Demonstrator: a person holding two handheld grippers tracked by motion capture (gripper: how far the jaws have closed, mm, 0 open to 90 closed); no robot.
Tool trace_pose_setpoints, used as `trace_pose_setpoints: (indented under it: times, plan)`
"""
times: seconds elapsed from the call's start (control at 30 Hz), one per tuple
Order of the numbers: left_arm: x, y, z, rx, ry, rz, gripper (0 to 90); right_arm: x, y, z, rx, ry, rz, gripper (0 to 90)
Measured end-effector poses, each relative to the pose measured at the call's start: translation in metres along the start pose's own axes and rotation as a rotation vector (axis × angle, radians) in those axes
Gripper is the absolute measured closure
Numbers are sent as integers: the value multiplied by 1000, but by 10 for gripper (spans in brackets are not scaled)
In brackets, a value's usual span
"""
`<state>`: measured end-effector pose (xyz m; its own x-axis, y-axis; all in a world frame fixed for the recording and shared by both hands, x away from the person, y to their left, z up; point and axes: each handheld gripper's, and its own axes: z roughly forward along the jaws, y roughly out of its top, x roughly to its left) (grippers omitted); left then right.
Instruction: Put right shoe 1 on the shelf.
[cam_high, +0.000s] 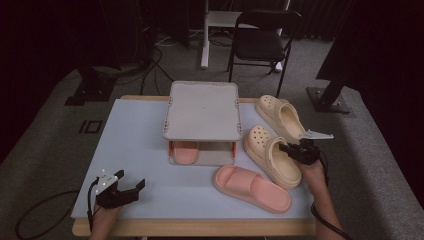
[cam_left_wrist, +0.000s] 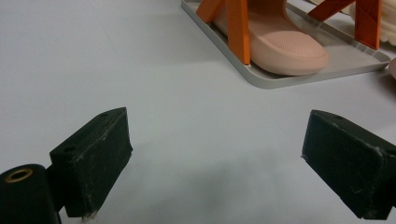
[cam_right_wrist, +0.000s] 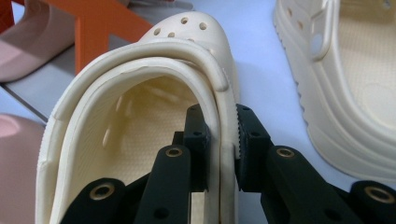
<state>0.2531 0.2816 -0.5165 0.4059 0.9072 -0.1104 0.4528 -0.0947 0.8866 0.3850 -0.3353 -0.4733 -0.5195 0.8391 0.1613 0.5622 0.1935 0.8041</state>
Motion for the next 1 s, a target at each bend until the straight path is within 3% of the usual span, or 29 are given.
trace_pose_setpoints:
  times: [0.23,0.47,1.0]
  plan:
    - [0,0,0,-2,0,-1,79,7,11,-7,-11,-14,-11,774]
    - [1,0,-1,-6,-4,-12,79,8,22,-17,-35,-23,9,774]
    - [1,0,-1,-5,-6,-2,79,12,56,-36,-69,-122,62,774]
